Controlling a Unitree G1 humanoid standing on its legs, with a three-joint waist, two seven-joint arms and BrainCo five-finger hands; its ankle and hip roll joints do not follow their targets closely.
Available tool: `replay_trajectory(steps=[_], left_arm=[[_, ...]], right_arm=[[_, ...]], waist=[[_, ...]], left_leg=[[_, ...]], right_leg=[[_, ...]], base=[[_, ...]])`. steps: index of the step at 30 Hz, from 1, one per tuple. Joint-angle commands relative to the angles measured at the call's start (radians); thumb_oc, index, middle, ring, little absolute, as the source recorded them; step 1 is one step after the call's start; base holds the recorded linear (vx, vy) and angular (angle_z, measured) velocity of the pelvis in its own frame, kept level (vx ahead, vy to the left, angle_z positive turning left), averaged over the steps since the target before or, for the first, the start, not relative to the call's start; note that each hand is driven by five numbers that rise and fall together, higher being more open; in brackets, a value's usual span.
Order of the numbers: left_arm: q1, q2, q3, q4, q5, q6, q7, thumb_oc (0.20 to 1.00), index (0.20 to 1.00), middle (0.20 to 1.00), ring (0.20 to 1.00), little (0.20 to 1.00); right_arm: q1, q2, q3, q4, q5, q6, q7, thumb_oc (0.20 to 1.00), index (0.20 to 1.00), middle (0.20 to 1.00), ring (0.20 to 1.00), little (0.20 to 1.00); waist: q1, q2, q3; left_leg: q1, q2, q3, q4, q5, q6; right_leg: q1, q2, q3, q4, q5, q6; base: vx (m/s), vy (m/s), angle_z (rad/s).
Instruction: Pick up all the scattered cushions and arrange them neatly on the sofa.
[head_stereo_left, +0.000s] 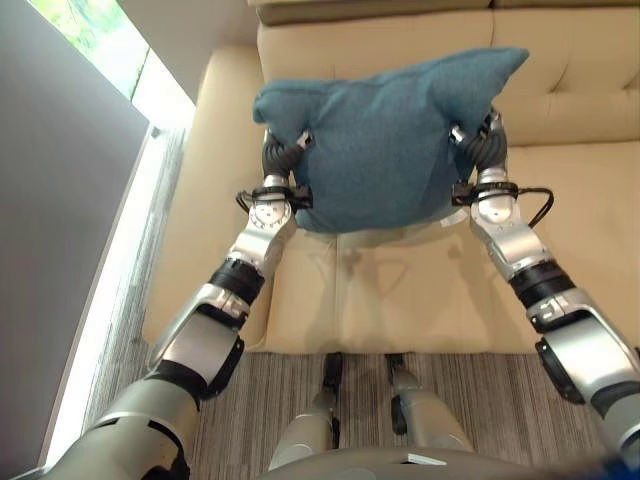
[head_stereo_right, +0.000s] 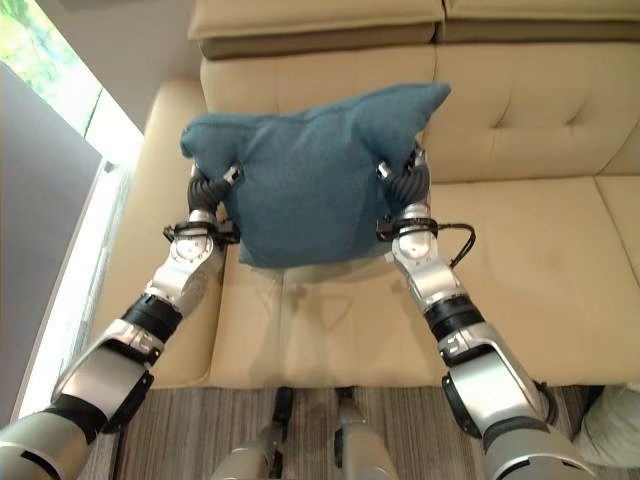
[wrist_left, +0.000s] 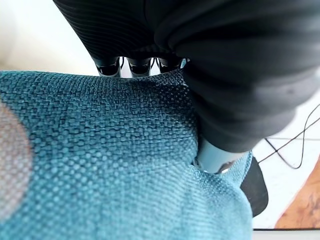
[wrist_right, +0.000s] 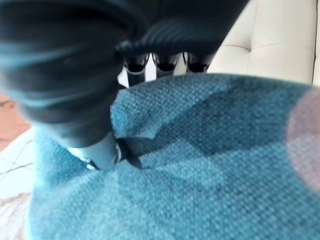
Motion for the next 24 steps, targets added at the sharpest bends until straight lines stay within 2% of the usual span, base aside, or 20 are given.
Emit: replay_trajectory(steps=[1,9,15,16,17,18,21,24], left_arm=[[-0.224,0.002,-0.088,-0.009,0.019,-0.138,-0.029,0.200,0.200,0.200,0.200,0.200],[-0.346,0.039,-0.125,0.098,0.005,-0.138,-0.044,0.200,0.200,0.200,0.200,0.200],[-0.384,0.042,-0.136,0.163,0.005,-0.130,-0.050,0.200,0.200,0.200,0.200,0.200],[-0.401,0.047,-0.140,0.190,0.007,-0.125,-0.049,0.398,0.398,0.398,0.398,0.398],[-0.417,0.053,-0.143,0.220,0.016,-0.120,-0.049,1.000,1.000,1.000,1.000,1.000],[-0.456,0.070,-0.149,0.267,0.033,-0.110,-0.034,1.000,1.000,1.000,1.000,1.000],[-0.505,0.122,-0.146,0.301,0.040,-0.103,0.002,1.000,1.000,1.000,1.000,1.000],[-0.526,0.165,-0.156,0.319,0.049,-0.095,0.009,1.000,1.000,1.000,1.000,1.000]], right_arm=[[-0.193,0.016,0.050,-0.030,0.004,-0.116,-0.002,0.200,0.200,0.200,0.200,0.200],[-0.306,-0.014,0.079,0.052,0.018,-0.135,-0.027,0.200,0.200,0.200,0.200,0.200],[-0.340,0.001,0.101,0.093,0.017,-0.134,-0.033,0.200,0.200,0.200,0.200,0.200],[-0.352,0.002,0.108,0.108,0.015,-0.133,-0.036,0.200,0.200,0.200,0.200,0.200],[-0.368,-0.004,0.117,0.128,0.003,-0.127,-0.042,0.200,0.200,0.200,0.200,0.200],[-0.409,-0.018,0.153,0.160,-0.075,-0.097,-0.087,1.000,1.000,1.000,1.000,1.000],[-0.494,-0.083,0.185,0.221,-0.182,-0.024,-0.177,1.000,1.000,1.000,1.000,1.000],[-0.533,-0.123,0.224,0.262,-0.220,0.012,-0.185,1.000,1.000,1.000,1.000,1.000]], waist=[[-0.001,-0.025,-0.034],[0.001,-0.015,-0.024],[-0.002,-0.014,-0.004],[-0.002,-0.014,-0.002],[-0.003,-0.012,-0.001],[0.001,-0.010,0.006],[0.008,-0.009,0.000],[0.012,-0.011,-0.011]], left_leg=[[-0.026,-0.009,0.081,0.004,-0.019,-0.026],[-0.106,-0.014,0.084,0.004,-0.012,-0.032],[-0.156,-0.017,0.089,0.004,-0.007,-0.034],[-0.174,-0.016,0.089,0.004,-0.003,-0.035],[-0.189,-0.017,0.089,0.004,-0.002,-0.035],[-0.206,-0.016,0.089,0.004,-0.002,-0.037],[-0.233,-0.021,0.084,0.004,0.011,-0.038],[-0.226,-0.020,0.084,0.004,0.002,-0.037]], right_leg=[[0.042,-0.026,0.002,0.034,-0.117,0.095],[-0.044,-0.028,0.019,0.034,-0.106,0.102],[-0.101,-0.028,0.029,0.034,-0.094,0.108],[-0.120,-0.029,0.029,0.034,-0.090,0.110],[-0.135,-0.028,0.031,0.033,-0.087,0.110],[-0.153,-0.025,0.030,0.031,-0.086,0.113],[-0.176,-0.023,0.026,0.024,-0.078,0.116],[-0.168,-0.021,0.024,0.023,-0.083,0.116]], base=[[0.01,0.014,-0.03],[0.00,0.001,-0.01],[0.01,0.000,-0.02],[0.00,-0.022,-0.05],[0.01,-0.035,-0.07],[0.00,-0.031,-0.07],[0.00,-0.011,-0.01],[0.00,0.000,0.00]])
